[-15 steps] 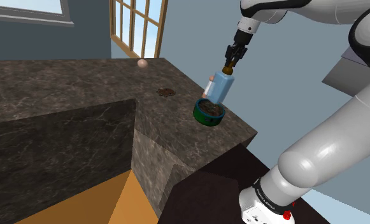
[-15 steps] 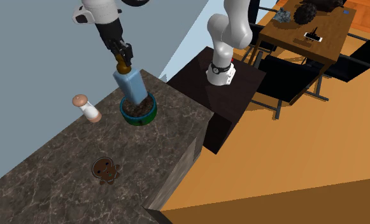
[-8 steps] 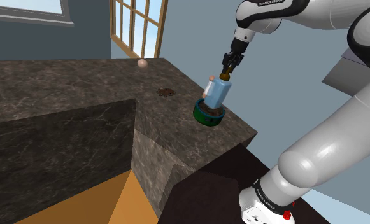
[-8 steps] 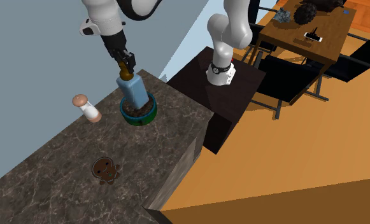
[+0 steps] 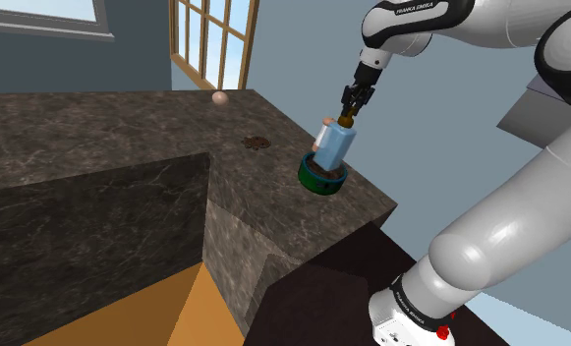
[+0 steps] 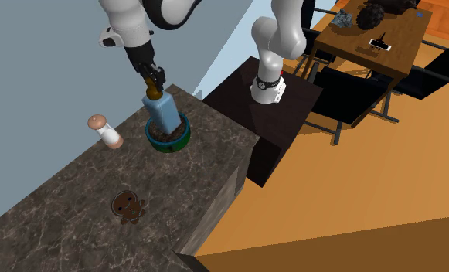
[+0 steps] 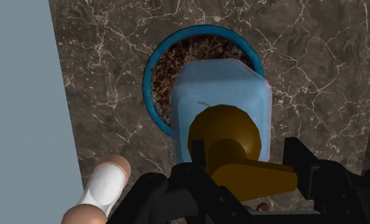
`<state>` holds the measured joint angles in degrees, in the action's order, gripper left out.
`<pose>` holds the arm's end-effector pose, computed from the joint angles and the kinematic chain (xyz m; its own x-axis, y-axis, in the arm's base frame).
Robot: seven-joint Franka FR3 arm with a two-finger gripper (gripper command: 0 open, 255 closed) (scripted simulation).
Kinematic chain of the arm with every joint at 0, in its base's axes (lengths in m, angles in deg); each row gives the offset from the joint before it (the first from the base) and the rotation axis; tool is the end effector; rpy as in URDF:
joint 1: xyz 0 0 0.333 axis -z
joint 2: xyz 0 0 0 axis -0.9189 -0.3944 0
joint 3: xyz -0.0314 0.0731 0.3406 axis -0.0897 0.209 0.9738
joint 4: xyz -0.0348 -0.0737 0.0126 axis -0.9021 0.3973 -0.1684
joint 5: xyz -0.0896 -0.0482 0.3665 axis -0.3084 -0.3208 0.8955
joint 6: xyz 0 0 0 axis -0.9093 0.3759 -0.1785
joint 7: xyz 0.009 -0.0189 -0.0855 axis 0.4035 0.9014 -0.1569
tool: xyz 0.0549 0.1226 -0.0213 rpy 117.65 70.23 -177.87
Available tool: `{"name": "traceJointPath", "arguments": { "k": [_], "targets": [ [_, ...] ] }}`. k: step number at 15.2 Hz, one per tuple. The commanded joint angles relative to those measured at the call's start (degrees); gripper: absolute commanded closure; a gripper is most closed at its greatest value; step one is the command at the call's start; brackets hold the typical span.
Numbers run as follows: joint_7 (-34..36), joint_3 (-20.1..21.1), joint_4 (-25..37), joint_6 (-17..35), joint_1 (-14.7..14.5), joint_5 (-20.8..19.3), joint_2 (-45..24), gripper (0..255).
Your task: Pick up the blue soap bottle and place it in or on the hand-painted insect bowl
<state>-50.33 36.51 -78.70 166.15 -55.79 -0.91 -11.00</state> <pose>0.4938 -0.2020 0.4980 1.0000 -0.0023 -0.0008 -0.0023 -0.9998 -0.0173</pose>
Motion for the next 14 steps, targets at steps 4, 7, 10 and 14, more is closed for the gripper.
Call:
{"name": "traceJointPath", "arguments": {
  "k": [4,7,10,14],
  "targets": [
    [0.0,0.0,-0.01,0.03,0.0,0.0,0.03,0],
    [0.0,0.0,0.01,0.01,0.0,0.0,0.02,0],
    [0.1,0.01,5.12,-5.69,0.0,-0.14,0.62,0],
    [0.11,0.01,6.59,-7.2,0.0,-0.15,0.66,0]
  ]
}}
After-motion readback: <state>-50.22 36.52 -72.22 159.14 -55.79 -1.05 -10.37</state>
